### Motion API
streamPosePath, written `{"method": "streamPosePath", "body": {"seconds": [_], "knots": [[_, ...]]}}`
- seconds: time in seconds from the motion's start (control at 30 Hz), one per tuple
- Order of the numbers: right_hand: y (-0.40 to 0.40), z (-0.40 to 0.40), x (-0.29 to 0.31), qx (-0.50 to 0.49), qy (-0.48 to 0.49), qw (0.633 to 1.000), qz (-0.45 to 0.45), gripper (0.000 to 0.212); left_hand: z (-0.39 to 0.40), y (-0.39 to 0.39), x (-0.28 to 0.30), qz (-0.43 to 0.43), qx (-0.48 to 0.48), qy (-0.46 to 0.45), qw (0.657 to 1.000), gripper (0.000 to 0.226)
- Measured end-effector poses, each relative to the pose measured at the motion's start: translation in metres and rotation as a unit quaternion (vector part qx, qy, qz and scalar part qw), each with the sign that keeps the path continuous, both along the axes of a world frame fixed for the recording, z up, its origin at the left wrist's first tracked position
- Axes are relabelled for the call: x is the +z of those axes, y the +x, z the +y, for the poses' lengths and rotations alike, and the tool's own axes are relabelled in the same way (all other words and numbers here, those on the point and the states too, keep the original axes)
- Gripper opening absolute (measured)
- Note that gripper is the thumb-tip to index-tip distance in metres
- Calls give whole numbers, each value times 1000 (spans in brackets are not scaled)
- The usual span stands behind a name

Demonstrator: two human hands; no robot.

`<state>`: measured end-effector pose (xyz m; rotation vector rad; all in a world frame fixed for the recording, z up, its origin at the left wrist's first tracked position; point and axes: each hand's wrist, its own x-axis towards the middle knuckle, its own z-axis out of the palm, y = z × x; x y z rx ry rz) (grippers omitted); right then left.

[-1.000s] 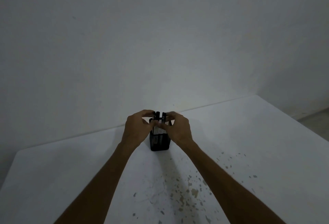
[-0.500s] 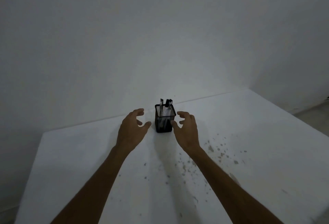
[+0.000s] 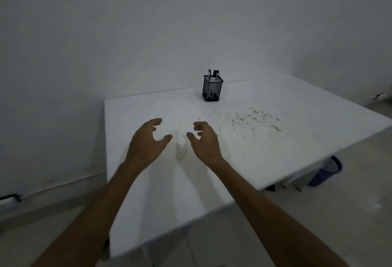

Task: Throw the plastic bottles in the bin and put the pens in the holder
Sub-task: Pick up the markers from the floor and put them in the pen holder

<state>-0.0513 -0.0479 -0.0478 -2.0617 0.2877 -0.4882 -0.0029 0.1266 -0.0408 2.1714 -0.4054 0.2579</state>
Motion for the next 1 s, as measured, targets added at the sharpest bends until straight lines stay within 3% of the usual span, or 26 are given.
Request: {"method": "streamPosePath", "body": {"seconds": [0.47, 0.8, 1.0], "knots": [[-148, 156, 15, 120, -32, 992, -19, 46, 171, -187, -8, 0, 68, 0, 998, 65], [-175, 267, 6, 223, -72, 972, -9, 48, 290, -228, -37, 23, 134, 9, 991, 67], [-163, 314, -44, 254, -64, 964, 36, 44, 323, -230, -80, 62, 156, -11, 986, 65]]}}
